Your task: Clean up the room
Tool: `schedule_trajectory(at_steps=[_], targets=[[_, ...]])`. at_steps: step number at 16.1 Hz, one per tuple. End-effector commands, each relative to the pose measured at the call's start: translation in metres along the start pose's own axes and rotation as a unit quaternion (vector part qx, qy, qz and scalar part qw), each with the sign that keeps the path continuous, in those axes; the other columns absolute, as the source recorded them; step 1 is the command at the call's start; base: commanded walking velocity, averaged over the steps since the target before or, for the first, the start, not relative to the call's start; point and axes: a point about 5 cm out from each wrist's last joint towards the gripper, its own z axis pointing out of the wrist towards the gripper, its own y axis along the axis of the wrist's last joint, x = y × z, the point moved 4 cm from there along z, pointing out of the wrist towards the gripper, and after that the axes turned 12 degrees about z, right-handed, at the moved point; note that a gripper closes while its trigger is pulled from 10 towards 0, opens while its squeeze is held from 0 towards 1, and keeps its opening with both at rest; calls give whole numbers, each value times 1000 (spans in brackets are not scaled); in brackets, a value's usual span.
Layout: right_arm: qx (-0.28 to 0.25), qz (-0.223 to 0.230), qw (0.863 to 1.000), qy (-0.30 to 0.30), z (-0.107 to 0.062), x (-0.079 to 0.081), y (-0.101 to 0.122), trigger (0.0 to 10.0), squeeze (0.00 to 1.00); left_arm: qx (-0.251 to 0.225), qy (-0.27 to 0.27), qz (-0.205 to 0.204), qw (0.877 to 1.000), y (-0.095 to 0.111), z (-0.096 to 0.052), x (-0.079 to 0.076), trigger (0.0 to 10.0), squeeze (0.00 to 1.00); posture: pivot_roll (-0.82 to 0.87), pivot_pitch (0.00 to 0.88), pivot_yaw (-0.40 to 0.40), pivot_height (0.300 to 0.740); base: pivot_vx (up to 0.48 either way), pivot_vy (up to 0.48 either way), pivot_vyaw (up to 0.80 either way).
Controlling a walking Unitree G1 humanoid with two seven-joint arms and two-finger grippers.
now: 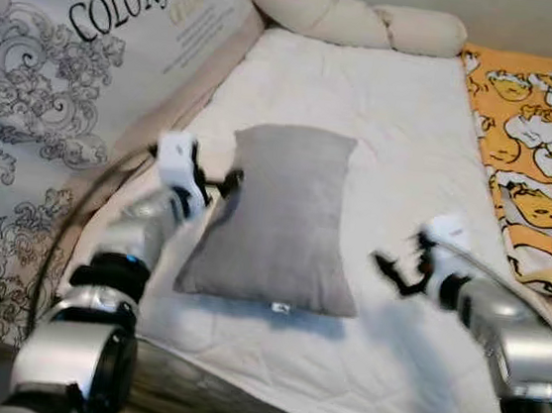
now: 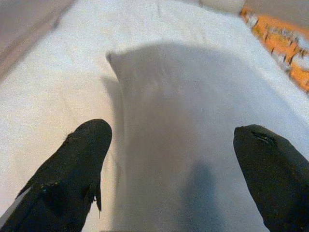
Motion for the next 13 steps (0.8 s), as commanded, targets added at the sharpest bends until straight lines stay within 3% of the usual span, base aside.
schedule_trajectory(at_steps=[1, 2, 3, 4, 5, 6, 8, 9, 10, 11, 13], targets=[[-12, 40, 999, 1, 4, -1, 2, 10000, 1000, -9, -5, -13, 1000, 3, 2, 1, 10000, 1000, -97, 0, 43, 740, 0, 0, 0], [-24, 76, 997, 5, 8, -1, 4, 10000, 1000, -11, -4, -31, 999, 3, 2, 3, 10000, 1000, -100, 0, 47, 740, 0, 0, 0], [-65, 178, 982, 25, 22, 2, 11, 10000, 1000, 0, 2, -75, 997, -3, 4, 6, 10000, 1000, -106, 0, 58, 740, 0, 0, 0], [-80, 233, 969, 33, 30, 2, 12, 10000, 1000, 10, 8, -94, 995, -9, 4, 7, 10000, 1000, -106, 0, 61, 740, 0, 0, 0], [-96, 324, 939, 61, 43, 8, 14, 10000, 1000, 30, 18, -145, 989, -21, 3, 9, 10000, 1000, -106, 0, 67, 740, 0, 0, 0], [-95, 367, 922, 84, 49, 16, 14, 10000, 1000, 34, 19, -183, 982, -27, 2, 8, 10000, 1000, -105, 0, 71, 740, 0, 0, 0], [-75, 453, 874, 161, 60, 44, 8, 10000, 1000, 41, 22, -297, 954, -42, 1, 2, 10000, 1000, -96, 50, 83, 740, 0, 0, 0], [-54, 456, 872, 171, 65, 55, 0, 10000, 1000, 47, 18, -317, 947, -49, 1, -4, 10000, 1000, -95, 55, 84, 740, 0, 0, 0], [-35, 449, 877, 170, 69, 63, -7, 10000, 1000, 55, 7, -323, 945, -54, 2, -12, 10000, 765, -95, 65, 88, 740, 0, 0, 0], [-24, 448, 879, 162, 73, 68, -12, 10000, 1000, 66, -10, -326, 943, -60, 3, -24, 10000, 0, -99, 71, 89, 740, 0, 0, 0], [-19, 482, 857, 179, 76, 81, -15, 10000, 0, 97, -73, -312, 942, -75, 4, -63, 10000, 0, -101, 71, 86, 740, 0, 0, 0]])
